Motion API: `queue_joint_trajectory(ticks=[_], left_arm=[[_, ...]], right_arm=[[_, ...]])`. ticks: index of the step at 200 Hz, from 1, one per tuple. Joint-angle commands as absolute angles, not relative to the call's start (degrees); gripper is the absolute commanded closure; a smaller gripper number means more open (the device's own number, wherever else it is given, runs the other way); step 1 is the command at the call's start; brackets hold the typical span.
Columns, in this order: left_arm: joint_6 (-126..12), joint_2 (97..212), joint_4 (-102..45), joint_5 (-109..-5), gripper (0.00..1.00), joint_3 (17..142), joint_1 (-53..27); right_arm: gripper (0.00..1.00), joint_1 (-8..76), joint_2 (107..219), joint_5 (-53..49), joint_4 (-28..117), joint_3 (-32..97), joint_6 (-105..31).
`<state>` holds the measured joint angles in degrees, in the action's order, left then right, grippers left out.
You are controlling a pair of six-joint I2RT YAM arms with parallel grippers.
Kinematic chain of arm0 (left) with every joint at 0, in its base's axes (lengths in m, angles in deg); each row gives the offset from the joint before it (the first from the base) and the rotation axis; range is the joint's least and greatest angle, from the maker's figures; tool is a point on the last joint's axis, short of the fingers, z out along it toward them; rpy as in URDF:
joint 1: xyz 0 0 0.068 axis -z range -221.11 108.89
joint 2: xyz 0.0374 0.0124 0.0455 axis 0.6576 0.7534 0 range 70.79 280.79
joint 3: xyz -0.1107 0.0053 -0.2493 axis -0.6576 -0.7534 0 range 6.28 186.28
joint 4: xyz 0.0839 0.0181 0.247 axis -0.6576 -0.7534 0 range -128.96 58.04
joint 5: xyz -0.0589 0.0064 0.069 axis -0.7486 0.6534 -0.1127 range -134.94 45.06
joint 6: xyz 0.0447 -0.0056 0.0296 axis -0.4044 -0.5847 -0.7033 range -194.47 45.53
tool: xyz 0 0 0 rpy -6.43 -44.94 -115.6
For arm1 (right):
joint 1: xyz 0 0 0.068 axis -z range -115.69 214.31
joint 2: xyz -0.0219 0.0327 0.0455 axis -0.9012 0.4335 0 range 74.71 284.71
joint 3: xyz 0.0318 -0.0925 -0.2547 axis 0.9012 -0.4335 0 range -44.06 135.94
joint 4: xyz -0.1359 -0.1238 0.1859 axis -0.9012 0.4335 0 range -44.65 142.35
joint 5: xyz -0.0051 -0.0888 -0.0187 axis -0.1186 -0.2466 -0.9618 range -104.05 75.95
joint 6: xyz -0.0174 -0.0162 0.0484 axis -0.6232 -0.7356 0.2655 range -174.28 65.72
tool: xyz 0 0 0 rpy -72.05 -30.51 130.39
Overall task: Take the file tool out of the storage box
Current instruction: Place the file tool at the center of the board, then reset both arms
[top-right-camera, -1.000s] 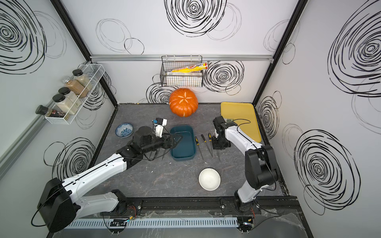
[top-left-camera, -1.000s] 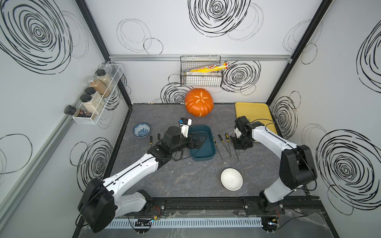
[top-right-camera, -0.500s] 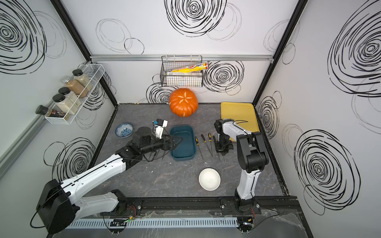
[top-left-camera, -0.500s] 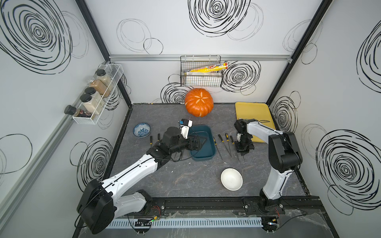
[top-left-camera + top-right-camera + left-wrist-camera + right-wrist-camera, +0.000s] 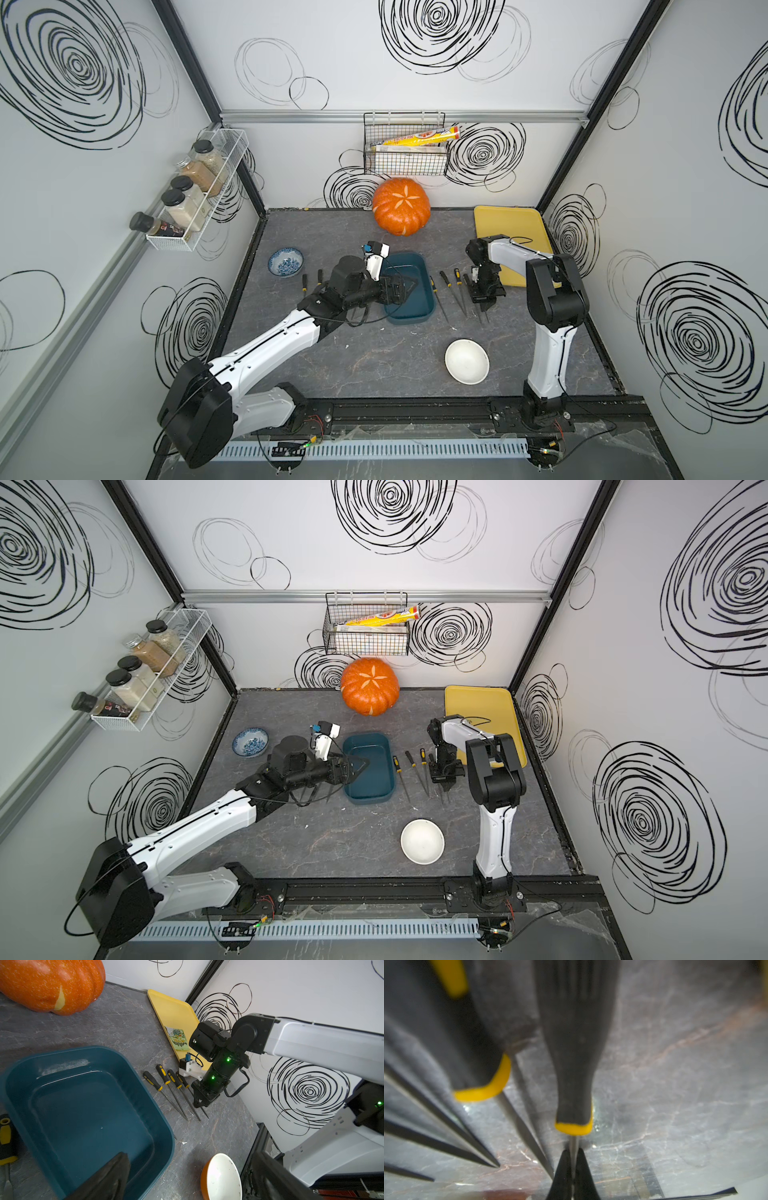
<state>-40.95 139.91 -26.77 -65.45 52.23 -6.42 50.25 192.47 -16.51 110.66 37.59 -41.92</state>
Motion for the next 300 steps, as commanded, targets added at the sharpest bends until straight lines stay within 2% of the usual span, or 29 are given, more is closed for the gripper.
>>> queue_joint_trajectory(ticks=[1,47,53,63,70,94,148,188,209,213,216,218,219,220,222,224,234,256,274,292,300], left_arm=[[-41.9,139.9,-26.6,-66.2,0.01,53.1,-6.8],[-41.9,139.2,-27.1,-65.8,0.01,53.1,-6.8],[-41.9,139.2,-27.2,-65.6,0.01,53.1,-6.8],[-41.8,139.2,-27.1,-65.5,0.01,53.1,-6.8],[-41.8,139.3,-27.3,-65.3,0.01,53.2,-6.8],[-41.9,139.8,-27.4,-65.1,0.01,53.3,-6.8],[-42.2,140.8,-27.6,-64.3,0.01,53.5,-6.8],[-42.7,140.2,-29.3,-64.0,0.01,54.5,-9.9],[-43.3,139.3,-32.0,-64.4,0.01,56.7,-13.5],[-43.7,138.9,-32.8,-63.8,0.01,57.1,-14.5],[-44.0,138.5,-33.4,-62.9,0.01,57.3,-15.2],[-44.3,138.4,-33.7,-62.4,0.01,57.3,-15.7],[-44.5,138.2,-33.7,-62.1,0.01,57.3,-16.0],[-44.8,138.0,-33.8,-61.8,0.01,57.3,-16.2],[-45.3,137.7,-33.9,-61.1,0.01,57.2,-16.6],[-45.9,137.3,-33.9,-60.3,0.01,57.1,-17.0],[-50.5,134.9,-32.2,-54.5,0.01,54.7,-18.3],[-57.3,127.0,-17.8,-32.5,0.01,41.3,-18.6],[-61.7,120.7,-3.0,-26.7,0.01,29.1,-19.0],[-67.3,118.5,8.3,-21.2,0.01,20.7,-19.0],[-69.4,119.1,9.9,-18.1,0.01,19.2,-19.3]], right_arm=[[0.97,50.7,193.4,-15.5,114.8,39.1,-42.3],[0.96,52.7,194.5,-15.4,114.4,39.3,-42.4],[0.94,52.8,194.2,-15.5,114.2,39.3,-42.5],[0.84,52.8,193.9,-15.5,113.7,39.3,-42.8],[0.83,52.9,193.7,-15.3,113.3,39.1,-43.1],[0.86,53.0,194.1,-14.8,111.6,37.9,-44.1],[0.85,53.1,194.9,-16.6,110.4,37.4,-44.7],[0.55,53.0,185.0,-16.8,109.1,36.8,-45.0],[0.48,53.0,177.1,-11.8,105.7,36.1,-45.8],[0.47,53.0,175.1,-10.4,103.8,35.5,-45.9],[0.42,53.0,173.4,-9.3,102.0,34.8,-46.0],[0.31,53.0,172.3,-8.8,100.6,34.5,-46.0],[0.17,53.0,172.0,-8.5,99.9,34.1,-46.0],[0.10,53.0,171.3,-8.2,99.2,33.8,-45.9],[0.03,53.0,169.9,-8.1,97.8,33.3,-45.8],[0.01,53.0,168.7,-8.1,96.3,32.4,-45.6],[0.00,53.0,162.5,-9.0,87.8,27.6,-43.7],[0.00,53.0,145.8,-12.0,59.9,9.9,-39.9],[0.00,53.0,133.2,-5.5,31.6,-10.3,-50.1],[0.00,53.0,124.6,-14.5,7.9,-29.7,-49.9],[0.00,53.0,123.0,-17.7,1.7,-35.0,-52.0]])
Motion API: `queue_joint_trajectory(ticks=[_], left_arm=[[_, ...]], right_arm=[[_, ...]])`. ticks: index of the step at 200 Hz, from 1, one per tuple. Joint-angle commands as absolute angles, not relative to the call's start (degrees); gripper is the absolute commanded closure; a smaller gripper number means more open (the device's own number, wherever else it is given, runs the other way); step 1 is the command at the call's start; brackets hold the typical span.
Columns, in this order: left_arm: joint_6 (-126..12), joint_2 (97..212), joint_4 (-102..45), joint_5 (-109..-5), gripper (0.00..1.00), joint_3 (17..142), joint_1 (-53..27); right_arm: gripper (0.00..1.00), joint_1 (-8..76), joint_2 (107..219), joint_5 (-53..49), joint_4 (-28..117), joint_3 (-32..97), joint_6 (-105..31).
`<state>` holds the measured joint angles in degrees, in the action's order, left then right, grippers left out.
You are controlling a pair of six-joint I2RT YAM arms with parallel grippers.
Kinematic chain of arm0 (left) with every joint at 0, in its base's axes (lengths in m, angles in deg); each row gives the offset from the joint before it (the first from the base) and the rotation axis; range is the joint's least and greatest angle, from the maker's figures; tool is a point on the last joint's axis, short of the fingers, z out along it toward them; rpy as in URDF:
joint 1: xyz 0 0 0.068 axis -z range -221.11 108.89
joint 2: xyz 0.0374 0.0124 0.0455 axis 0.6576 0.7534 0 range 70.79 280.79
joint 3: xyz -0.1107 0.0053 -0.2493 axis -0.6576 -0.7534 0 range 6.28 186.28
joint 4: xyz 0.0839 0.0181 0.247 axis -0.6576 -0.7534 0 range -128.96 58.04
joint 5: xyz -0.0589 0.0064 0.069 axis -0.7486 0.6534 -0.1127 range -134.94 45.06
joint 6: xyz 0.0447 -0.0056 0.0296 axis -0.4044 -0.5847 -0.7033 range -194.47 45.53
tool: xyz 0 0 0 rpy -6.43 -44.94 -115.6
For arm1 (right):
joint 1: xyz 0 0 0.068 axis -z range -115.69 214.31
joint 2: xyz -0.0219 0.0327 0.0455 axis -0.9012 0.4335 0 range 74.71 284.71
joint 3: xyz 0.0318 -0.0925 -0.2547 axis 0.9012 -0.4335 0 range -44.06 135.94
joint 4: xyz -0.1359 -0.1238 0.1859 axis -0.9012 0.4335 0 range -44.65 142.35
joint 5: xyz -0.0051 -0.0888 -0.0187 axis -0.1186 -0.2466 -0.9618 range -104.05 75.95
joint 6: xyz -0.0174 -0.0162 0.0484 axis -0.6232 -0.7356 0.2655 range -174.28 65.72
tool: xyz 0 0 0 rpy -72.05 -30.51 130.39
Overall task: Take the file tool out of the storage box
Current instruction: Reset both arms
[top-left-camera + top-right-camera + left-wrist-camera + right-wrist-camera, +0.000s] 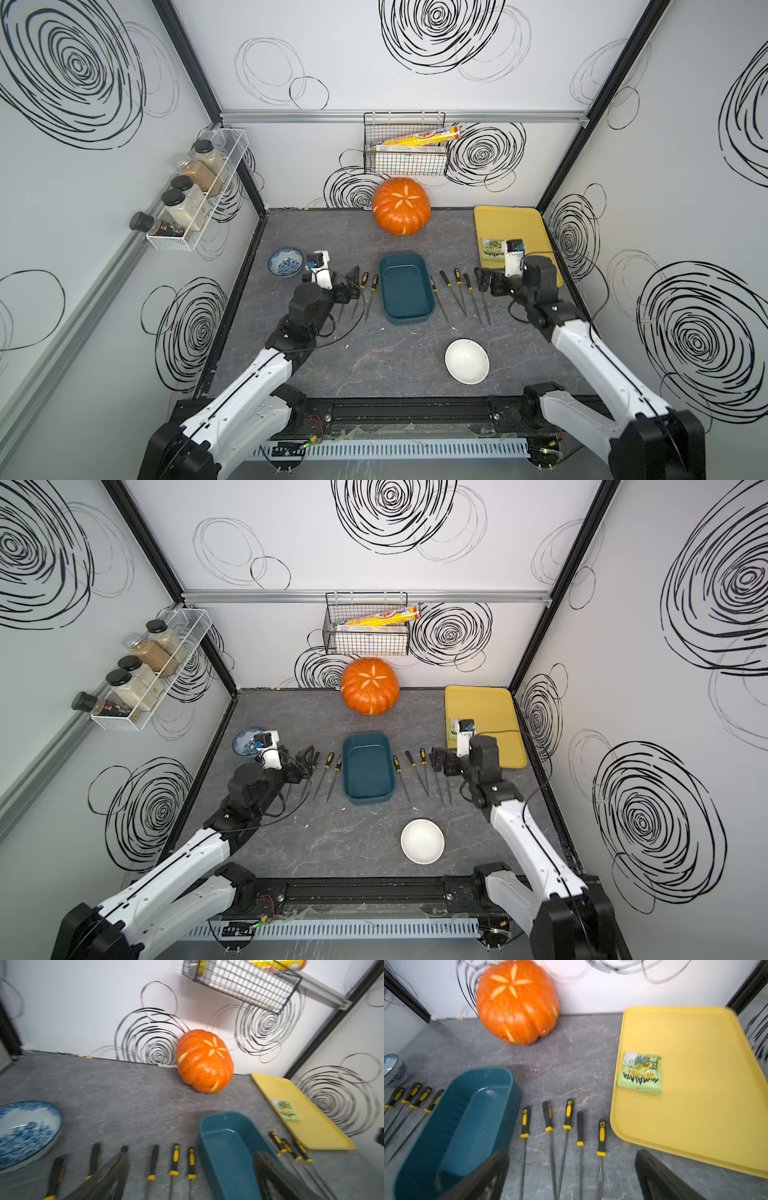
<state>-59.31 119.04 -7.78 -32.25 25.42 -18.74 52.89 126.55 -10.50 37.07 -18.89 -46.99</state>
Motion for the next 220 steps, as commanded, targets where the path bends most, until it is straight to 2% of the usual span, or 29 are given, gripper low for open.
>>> queue_joint_trajectory(ticks=[1,25,42,55,61,68,78,99,112,131,135,146,160,175,193,220], left_arm=[[-69.5,119.2,10.0,-17.7,0.01,19.0,-19.3],[-72.1,123.8,19.8,-13.6,0.01,13.5,-23.3],[-70.9,130.4,28.2,-18.9,0.01,10.3,-29.6],[-68.6,137.4,36.5,-24.1,0.01,9.2,-36.0],[-67.6,138.1,34.6,-25.3,0.01,10.4,-37.0],[-67.6,138.2,32.1,-28.1,0.01,11.6,-38.3],[-67.4,141.4,37.9,-29.5,0.01,11.2,-40.6],[-63.5,149.0,45.0,-36.4,0.01,12.4,-45.4],[-64.6,157.6,56.4,-38.3,0.01,12.5,-45.5],[-68.5,159.5,43.4,-40.2,0.01,19.4,-43.1],[-69.0,159.3,41.2,-39.0,0.01,20.1,-42.2],[-69.5,159.6,41.8,-38.1,0.01,20.1,-41.5],[-69.8,160.2,42.8,-37.9,0.01,20.0,-41.5],[-69.9,159.7,41.8,-37.7,0.01,20.1,-41.3],[-70.0,159.7,42.3,-37.5,0.01,20.0,-41.2],[-70.1,159.8,42.8,-37.2,0.01,19.8,-41.1]], right_arm=[[0.00,53.1,123.0,-18.1,1.3,-35.4,-52.1],[0.00,53.2,127.9,-21.3,-2.2,-37.0,-55.4],[0.00,53.2,134.1,-26.4,-7.2,-37.6,-58.7],[0.00,53.4,140.9,-29.5,-16.4,-39.3,-58.6],[0.00,53.5,144.2,-31.0,-20.5,-39.2,-59.3],[0.00,53.6,145.4,-31.0,-18.3,-37.5,-59.5],[0.00,54.1,146.8,-31.7,-17.0,-35.7,-59.5],[0.00,59.1,150.4,-28.7,-28.2,-37.9,-55.7],[0.00,62.6,153.9,-24.1,-31.7,-38.9,-51.7],[0.00,64.4,164.1,-21.2,-43.9,-38.7,-50.9],[0.00,64.4,163.8,-20.2,-41.9,-37.8,-51.5],[0.00,64.4,159.2,-20.4,-23.8,-32.6,-51.4],[0.00,64.4,163.7,-19.9,-38.5,-36.2,-51.6],[0.00,64.4,159.6,-20.5,-26.0,-33.3,-51.5],[0.00,64.3,163.0,-20.1,-37.7,-36.5,-52.0],[0.00,64.3,160.6,-19.6,-29.7,-34.3,-51.9]])
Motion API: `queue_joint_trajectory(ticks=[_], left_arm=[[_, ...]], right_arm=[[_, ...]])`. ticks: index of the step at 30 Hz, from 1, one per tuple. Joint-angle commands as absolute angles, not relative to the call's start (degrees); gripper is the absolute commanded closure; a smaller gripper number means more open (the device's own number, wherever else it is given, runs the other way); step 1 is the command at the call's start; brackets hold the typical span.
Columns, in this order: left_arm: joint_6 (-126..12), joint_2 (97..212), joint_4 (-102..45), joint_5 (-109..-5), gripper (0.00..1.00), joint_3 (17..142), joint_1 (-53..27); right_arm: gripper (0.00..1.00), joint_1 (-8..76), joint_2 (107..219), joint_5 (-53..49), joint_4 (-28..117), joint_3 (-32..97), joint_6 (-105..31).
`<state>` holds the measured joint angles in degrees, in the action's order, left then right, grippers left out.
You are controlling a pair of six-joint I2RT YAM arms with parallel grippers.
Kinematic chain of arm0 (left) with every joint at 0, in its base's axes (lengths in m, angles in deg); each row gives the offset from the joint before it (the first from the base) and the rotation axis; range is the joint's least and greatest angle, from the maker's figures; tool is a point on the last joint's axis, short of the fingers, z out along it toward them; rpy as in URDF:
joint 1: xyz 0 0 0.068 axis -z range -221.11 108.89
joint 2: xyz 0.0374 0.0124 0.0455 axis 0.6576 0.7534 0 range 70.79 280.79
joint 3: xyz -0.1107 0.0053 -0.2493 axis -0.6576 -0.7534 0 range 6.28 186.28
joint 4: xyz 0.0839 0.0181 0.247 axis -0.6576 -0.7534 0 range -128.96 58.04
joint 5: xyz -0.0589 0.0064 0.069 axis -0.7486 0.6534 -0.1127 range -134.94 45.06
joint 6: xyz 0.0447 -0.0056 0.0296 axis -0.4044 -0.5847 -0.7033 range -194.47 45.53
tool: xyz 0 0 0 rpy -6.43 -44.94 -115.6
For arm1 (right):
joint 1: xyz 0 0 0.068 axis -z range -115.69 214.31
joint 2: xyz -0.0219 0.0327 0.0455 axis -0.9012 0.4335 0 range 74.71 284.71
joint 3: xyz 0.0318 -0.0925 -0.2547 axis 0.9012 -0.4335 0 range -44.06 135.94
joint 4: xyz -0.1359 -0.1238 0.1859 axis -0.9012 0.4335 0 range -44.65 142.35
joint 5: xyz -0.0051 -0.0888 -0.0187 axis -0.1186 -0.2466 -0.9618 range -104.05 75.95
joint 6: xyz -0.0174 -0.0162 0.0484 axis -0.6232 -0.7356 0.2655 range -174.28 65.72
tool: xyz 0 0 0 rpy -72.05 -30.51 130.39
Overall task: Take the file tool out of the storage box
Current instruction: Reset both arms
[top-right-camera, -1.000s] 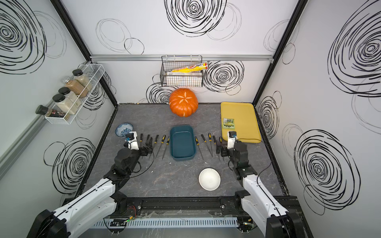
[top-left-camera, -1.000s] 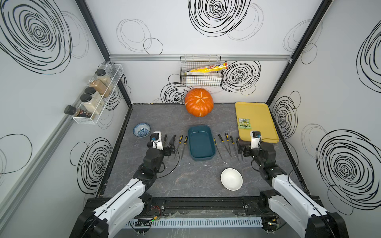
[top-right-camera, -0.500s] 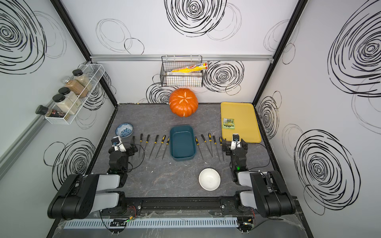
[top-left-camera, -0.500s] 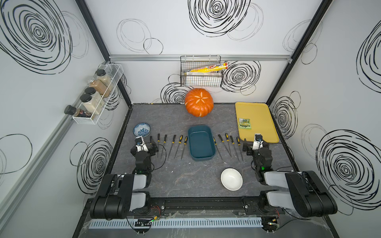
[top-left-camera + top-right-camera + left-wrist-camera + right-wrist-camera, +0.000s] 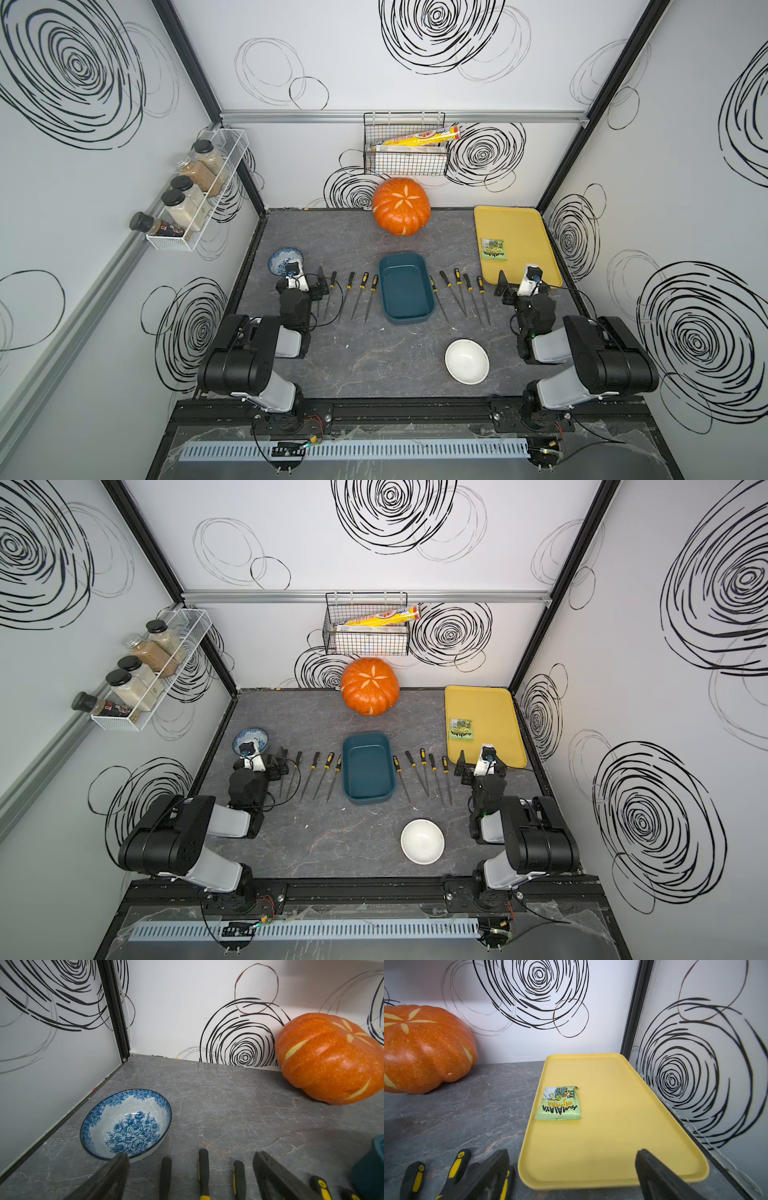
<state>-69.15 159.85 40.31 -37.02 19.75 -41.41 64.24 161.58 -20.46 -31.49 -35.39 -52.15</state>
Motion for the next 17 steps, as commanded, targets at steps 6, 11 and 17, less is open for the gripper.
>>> queue_joint_trajectory(ticks=[6,11,17], left_arm=[[-70.1,159.8,43.0,-37.0,0.01,19.7,-41.0],[-70.1,159.8,42.9,-37.1,0.01,19.7,-41.0],[-70.1,159.8,43.0,-37.0,0.01,19.8,-41.0]], right_arm=[[0.00,64.4,161.3,-19.7,-31.6,-34.7,-51.9],[0.00,64.4,161.7,-19.6,-33.3,-35.3,-52.0],[0.00,63.7,162.0,-20.5,-33.1,-35.0,-52.7]])
